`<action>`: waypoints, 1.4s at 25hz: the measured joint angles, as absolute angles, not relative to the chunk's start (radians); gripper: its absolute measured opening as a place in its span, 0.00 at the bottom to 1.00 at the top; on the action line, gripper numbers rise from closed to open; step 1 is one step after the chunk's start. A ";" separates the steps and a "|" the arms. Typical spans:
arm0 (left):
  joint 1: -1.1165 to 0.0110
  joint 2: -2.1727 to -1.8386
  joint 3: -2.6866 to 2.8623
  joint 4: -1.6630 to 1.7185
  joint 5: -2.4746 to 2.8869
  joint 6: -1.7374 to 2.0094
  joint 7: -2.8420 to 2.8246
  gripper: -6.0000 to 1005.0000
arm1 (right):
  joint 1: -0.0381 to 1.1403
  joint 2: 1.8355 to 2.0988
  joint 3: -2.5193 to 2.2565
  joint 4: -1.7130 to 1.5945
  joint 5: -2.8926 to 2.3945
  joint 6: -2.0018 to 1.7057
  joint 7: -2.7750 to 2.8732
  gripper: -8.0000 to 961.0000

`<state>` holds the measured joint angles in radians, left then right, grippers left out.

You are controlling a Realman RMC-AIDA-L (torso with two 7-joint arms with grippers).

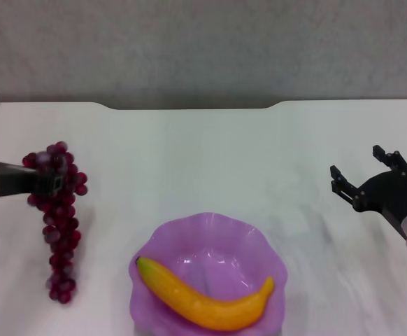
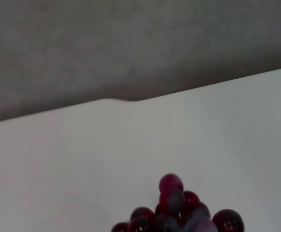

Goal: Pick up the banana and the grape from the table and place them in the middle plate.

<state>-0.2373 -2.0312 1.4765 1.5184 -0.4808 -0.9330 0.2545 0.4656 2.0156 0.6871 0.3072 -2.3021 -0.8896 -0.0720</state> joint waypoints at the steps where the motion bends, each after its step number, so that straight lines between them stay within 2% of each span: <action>1: -0.231 -2.031 1.469 1.558 -0.493 -0.967 0.271 0.34 | 0.466 2.016 0.687 0.306 -2.301 -0.890 -0.072 0.92; 15: -0.246 -2.031 1.335 2.024 -0.684 -1.446 0.454 0.34 | 0.466 2.016 0.687 0.294 -2.301 -0.879 -0.074 0.92; 23: -0.334 -2.031 1.342 2.031 -0.768 -1.603 0.483 0.33 | 0.468 2.017 0.687 0.284 -2.299 -0.877 -0.074 0.92; 35: -0.354 -2.037 1.581 1.997 -0.764 -1.559 0.473 0.33 | 0.474 2.017 0.687 0.286 -2.300 -0.877 -0.074 0.92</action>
<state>-0.3543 -2.0367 1.5813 1.9975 -0.7639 -1.5585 0.4729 0.4736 2.0172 0.6872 0.2858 -2.2999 -0.8774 -0.0737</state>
